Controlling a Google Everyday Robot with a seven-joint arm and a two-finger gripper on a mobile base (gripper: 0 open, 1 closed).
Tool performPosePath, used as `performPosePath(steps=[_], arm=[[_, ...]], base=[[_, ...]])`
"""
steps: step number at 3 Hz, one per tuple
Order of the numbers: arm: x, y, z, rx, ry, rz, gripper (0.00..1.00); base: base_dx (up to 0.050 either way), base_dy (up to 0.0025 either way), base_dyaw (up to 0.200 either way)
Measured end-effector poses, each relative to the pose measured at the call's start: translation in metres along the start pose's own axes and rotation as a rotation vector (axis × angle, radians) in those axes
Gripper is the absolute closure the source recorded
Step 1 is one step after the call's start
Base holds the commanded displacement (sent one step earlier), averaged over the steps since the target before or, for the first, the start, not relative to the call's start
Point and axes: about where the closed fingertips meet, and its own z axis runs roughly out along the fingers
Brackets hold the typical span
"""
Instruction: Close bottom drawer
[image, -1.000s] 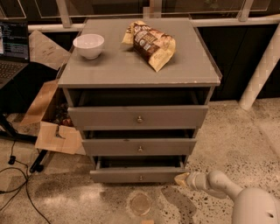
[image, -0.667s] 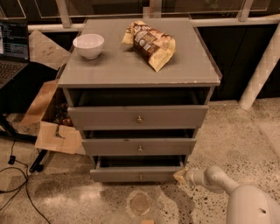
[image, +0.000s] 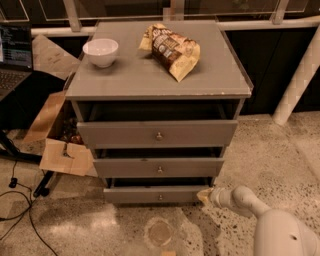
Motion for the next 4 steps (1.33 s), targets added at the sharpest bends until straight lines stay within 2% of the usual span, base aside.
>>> performPosePath(steps=[1,2,3,4], arm=[[0.001,0.001,-0.001,0.000,0.000,0.000,0.83],[-0.003,-0.008,0.009,-0.004,0.006,0.011,0.60],[-0.007,-0.021,0.029,-0.014,0.018,0.036,0.28],[-0.007,-0.022,0.033,-0.017,0.022,0.042,0.05]], base=[[0.000,0.00000,0.000],[0.000,0.00000,0.000],[0.000,0.00000,0.000],[0.000,0.00000,0.000]])
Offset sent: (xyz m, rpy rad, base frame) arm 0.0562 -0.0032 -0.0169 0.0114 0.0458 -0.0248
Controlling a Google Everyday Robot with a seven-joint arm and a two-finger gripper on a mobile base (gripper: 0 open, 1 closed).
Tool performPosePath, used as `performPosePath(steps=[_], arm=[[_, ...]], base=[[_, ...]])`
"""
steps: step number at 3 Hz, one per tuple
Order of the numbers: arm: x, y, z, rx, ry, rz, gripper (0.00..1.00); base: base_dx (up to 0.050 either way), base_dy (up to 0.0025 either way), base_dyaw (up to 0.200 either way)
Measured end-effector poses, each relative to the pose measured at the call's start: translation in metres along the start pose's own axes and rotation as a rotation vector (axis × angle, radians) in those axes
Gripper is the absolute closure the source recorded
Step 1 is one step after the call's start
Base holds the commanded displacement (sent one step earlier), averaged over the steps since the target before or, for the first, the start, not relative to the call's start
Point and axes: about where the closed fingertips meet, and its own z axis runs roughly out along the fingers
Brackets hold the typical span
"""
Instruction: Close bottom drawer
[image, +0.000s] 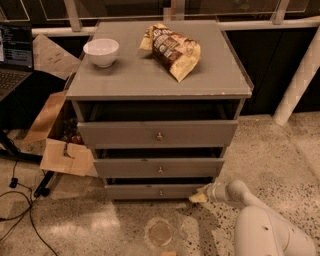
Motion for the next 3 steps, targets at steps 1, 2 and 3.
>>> performPosePath(steps=[1,2,3], arm=[[0.002,0.010,-0.001,0.000,0.000,0.000,0.00],[0.004,0.020,-0.002,0.000,0.000,0.000,0.00],[0.005,0.025,-0.003,0.000,0.000,0.000,0.00]], base=[[0.000,0.00000,0.000],[0.000,0.00000,0.000],[0.000,0.00000,0.000]])
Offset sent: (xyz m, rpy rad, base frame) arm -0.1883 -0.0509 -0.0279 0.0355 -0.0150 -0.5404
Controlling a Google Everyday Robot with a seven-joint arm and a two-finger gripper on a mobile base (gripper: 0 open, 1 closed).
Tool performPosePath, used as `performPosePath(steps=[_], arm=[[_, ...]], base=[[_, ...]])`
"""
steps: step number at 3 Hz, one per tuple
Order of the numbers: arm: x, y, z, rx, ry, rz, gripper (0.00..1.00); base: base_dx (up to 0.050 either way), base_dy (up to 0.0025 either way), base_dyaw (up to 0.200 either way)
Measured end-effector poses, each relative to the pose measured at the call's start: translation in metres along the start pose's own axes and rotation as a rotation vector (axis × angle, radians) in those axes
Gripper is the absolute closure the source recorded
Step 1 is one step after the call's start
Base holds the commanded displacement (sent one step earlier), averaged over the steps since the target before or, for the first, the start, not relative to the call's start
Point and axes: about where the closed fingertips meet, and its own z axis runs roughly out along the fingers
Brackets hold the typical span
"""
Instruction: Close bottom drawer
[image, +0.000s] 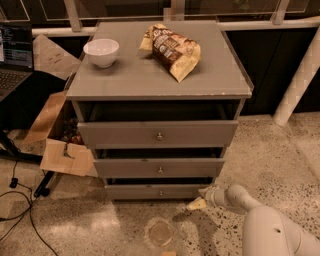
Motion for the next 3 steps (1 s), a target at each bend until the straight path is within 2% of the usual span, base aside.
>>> performPosePath(steps=[3], arm=[[0.0038,0.0101,-0.0031,0.000,0.000,0.000,0.00]], base=[[0.000,0.00000,0.000]])
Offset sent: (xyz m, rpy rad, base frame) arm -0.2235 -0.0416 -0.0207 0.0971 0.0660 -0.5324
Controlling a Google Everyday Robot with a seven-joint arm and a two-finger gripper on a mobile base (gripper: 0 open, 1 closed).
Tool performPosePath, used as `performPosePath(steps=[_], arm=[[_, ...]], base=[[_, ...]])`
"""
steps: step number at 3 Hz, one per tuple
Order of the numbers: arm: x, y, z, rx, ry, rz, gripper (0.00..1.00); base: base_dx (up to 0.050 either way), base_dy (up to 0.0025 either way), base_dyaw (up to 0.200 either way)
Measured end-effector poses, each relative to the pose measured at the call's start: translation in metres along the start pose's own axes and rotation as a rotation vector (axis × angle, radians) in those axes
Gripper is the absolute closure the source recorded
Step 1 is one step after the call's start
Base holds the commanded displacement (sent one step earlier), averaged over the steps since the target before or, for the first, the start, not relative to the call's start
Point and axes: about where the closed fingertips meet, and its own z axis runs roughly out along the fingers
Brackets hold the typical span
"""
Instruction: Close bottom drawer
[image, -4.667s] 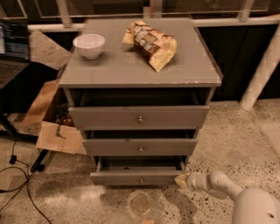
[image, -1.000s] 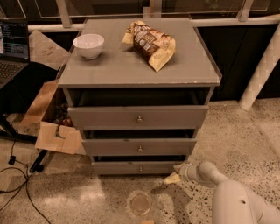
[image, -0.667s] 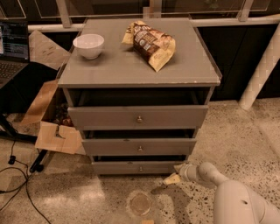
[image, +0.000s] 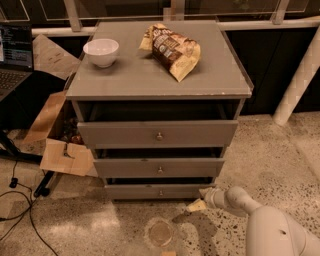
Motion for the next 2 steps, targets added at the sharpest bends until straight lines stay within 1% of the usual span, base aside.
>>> performPosePath(steps=[1,2], arm=[[0.006,0.013,0.000,-0.028,-0.024,0.003,0.00],[0.026,0.035,-0.017,-0.027,-0.040,0.057,0.00]], base=[[0.000,0.00000,0.000],[0.000,0.00000,0.000]])
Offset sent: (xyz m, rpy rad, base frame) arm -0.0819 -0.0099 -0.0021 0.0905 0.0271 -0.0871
